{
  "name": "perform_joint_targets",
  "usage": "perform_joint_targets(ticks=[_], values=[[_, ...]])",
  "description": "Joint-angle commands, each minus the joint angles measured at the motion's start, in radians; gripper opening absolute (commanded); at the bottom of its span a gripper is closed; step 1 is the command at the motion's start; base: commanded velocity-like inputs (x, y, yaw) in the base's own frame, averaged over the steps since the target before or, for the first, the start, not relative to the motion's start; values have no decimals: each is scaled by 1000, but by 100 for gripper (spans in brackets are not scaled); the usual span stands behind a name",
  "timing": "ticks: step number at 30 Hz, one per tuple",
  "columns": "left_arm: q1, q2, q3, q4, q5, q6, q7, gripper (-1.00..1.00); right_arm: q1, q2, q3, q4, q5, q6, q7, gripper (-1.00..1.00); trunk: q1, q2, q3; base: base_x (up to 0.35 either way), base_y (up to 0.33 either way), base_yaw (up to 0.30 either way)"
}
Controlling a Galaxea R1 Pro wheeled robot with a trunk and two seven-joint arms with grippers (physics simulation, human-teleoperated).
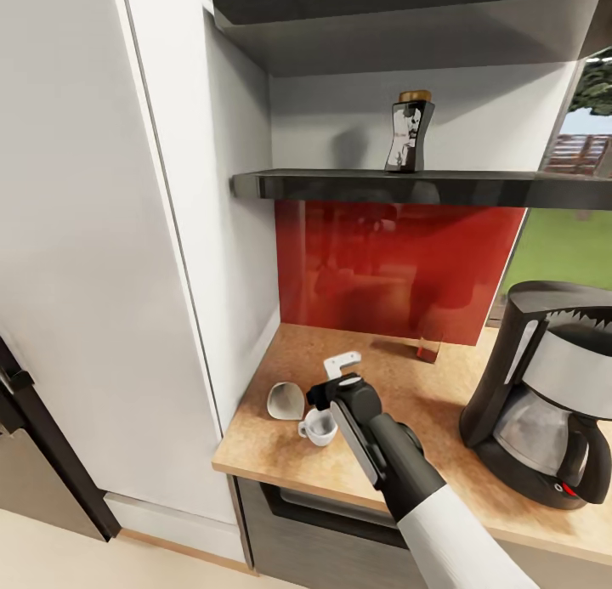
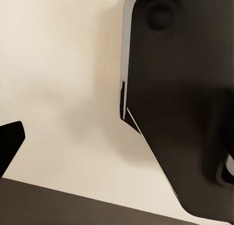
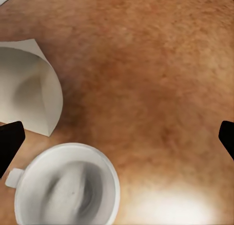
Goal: Set up a coffee station on the kitchen countertop: keep the coffee maker on the countertop, move the bottle of coffee from the kitchen shelf to the counter next to the coffee maker, place a paper coffee filter on top of the coffee maker, put the saucer next to the coffee maker with the coffee cup on the saucer, and place the electric kettle next to the coffee maker.
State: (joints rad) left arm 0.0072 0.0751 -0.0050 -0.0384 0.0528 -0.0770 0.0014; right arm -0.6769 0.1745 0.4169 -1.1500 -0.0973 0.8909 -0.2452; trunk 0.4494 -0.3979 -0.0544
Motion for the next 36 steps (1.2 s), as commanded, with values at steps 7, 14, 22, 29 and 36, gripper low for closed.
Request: perform_joint_targets(ticks=[7,14,22,29,36], values=[[0,0,-1,-2,5,-1,0,100,-1,0,1,31,-10,-37,-7,100,1,-2,-2,0,0,0],[1,0,-1,-2,6,-1,0,100,-1,0,0,25,-10,-133,20,100,1,-2,-2,0,0,0],[1,0,-1,-1,6,-1,0,100,-1,0,-1,24,-10,-133,25,100,1,-2,-2,0,0,0],[0,0,-1,-1,6,-1,0,100,-1,0,-2,24,-10,-133,26,100,1,-2,-2,0,0,0],[0,0,-1,-1,6,-1,0,100,-1,0,-4,31,-10,-134,25,100,1,-2,-2,0,0,0]])
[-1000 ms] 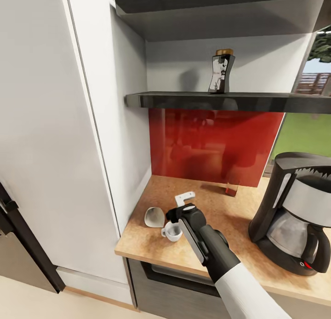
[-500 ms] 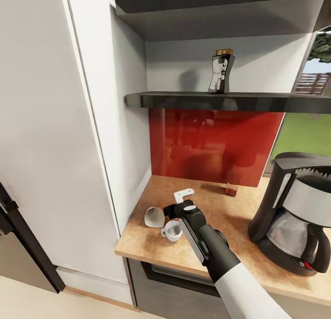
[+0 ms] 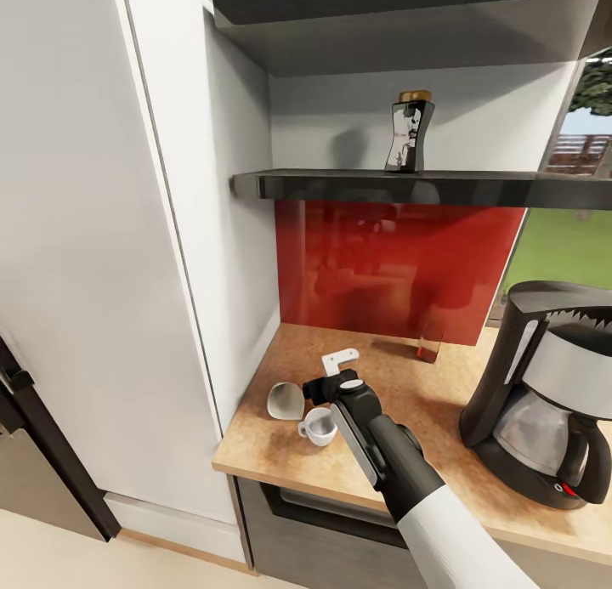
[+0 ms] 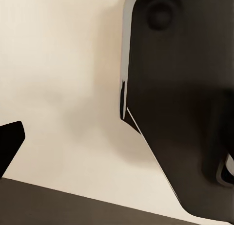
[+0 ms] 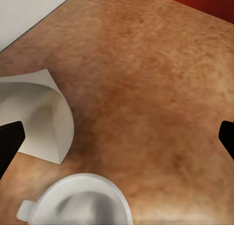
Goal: Set up a coffee station on the kitchen countertop: keep the coffee maker on the countertop, move the bottle of coffee from the kitchen shelf to the counter next to the coffee maker, place a paper coffee filter on top of the coffee maker, put the saucer next to the coffee maker with the coffee cup on the saucer, and place the electric kettle next to the coffee maker.
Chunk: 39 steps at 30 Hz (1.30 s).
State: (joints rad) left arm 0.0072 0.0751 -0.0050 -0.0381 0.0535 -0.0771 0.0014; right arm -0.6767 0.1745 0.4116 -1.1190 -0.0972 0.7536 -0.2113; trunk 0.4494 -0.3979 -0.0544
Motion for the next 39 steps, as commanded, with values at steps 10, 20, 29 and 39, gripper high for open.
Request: perform_joint_targets(ticks=[10,20,29,39], values=[[1,0,-1,-1,6,-1,0,100,-1,0,2,20,-8,-65,-8,100,1,-2,-2,0,0,5],[1,0,-1,-1,6,-1,0,100,-1,0,4,78,-9,-125,-7,100,1,-2,0,0,0,90],[1,0,-1,-1,6,-1,0,100,-1,0,4,81,-9,-134,-7,100,1,-2,0,0,0,6],[1,0,-1,0,6,-1,0,100,-1,0,4,82,-9,-134,-7,100,1,-2,0,80,79,0]])
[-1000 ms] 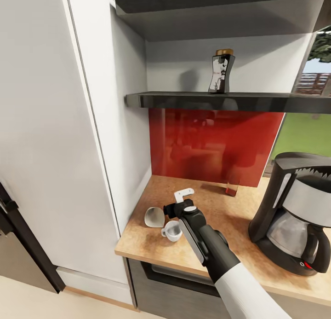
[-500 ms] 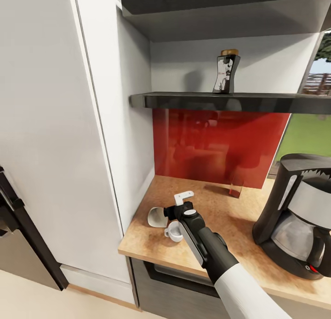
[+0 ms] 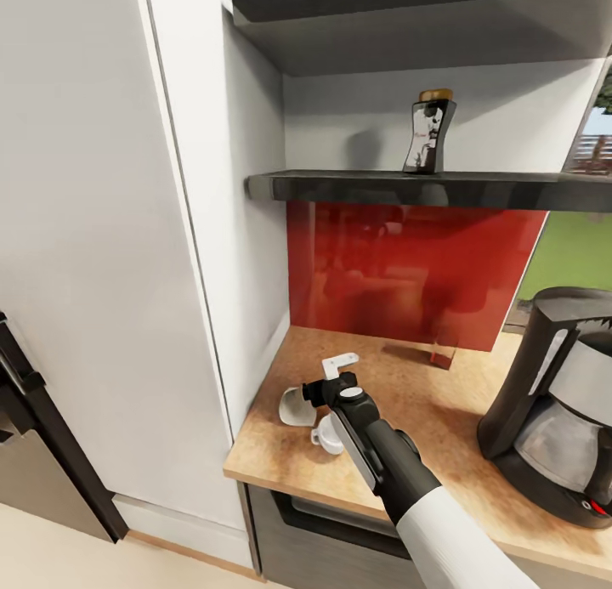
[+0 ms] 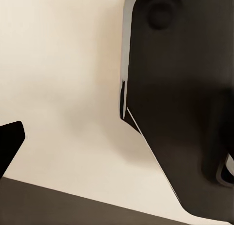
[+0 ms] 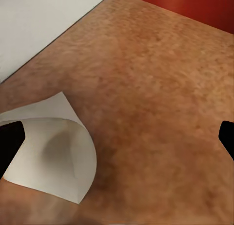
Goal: Set up a coffee station on the kitchen countertop: keep the coffee maker on the countertop, move the bottle of coffee from the kitchen shelf to the counter next to the coffee maker, place a paper coffee filter on top of the coffee maker, put the saucer next to the coffee maker with the coffee cup on the saucer, and place the electric kettle next to the coffee maker.
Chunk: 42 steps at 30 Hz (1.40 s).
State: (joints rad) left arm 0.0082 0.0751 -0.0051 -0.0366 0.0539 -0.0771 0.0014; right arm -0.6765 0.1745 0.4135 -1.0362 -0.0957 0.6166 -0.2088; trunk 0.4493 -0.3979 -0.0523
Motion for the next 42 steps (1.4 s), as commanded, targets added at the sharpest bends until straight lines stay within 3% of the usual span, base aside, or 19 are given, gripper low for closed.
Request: perform_joint_targets(ticks=[1,30,42], values=[[1,0,-1,-2,6,-1,0,100,-1,0,2,0,-10,3,-9,100,1,-2,-2,33,33,0],[1,2,-1,1,6,0,0,100,-1,0,2,73,-10,-13,-9,100,1,-2,-2,2,2,0],[1,2,-1,3,6,0,0,100,-1,0,2,99,-10,-69,-9,100,1,-2,-2,0,0,0]])
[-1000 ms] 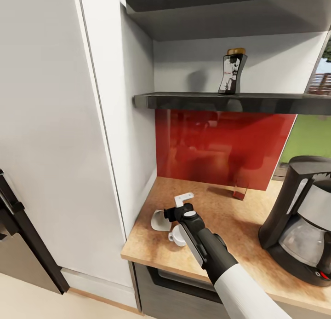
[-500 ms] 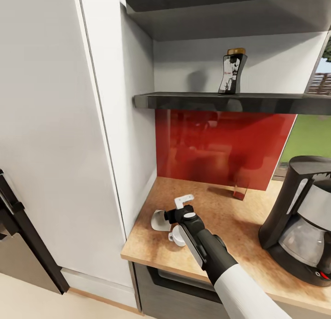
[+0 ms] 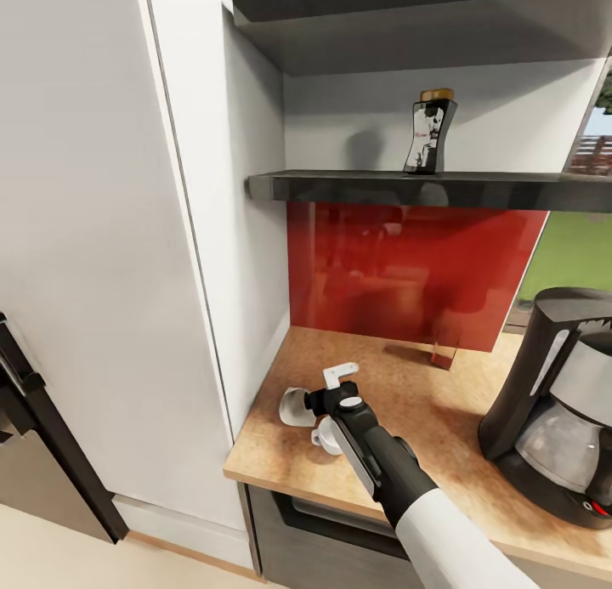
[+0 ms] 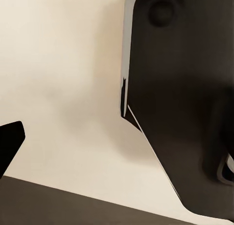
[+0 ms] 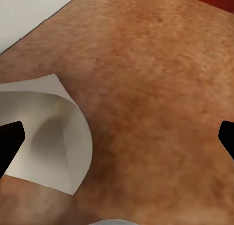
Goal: Set up a coffee station on the kitchen countertop: keep the coffee maker on the countertop, move the bottle of coffee from the kitchen shelf to the counter next to the coffee maker, place a paper coffee filter on top of the coffee maker, put the saucer next to the coffee maker with the coffee cup on the saucer, and place the electric kettle next to the coffee maker.
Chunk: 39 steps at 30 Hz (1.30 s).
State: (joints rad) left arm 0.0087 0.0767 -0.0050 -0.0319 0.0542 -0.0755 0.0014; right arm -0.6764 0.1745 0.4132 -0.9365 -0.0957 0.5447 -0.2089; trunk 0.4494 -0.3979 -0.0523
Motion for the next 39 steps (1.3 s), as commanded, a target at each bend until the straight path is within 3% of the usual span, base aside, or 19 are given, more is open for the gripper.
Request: perform_joint_targets(ticks=[1,39], values=[[1,0,-1,-2,6,-1,0,100,-1,0,3,0,-10,3,-9,100,1,-2,-2,16,0,0],[1,0,-1,0,7,-1,0,100,-2,0,2,57,-9,-5,-9,100,1,-2,-2,46,0,0]])
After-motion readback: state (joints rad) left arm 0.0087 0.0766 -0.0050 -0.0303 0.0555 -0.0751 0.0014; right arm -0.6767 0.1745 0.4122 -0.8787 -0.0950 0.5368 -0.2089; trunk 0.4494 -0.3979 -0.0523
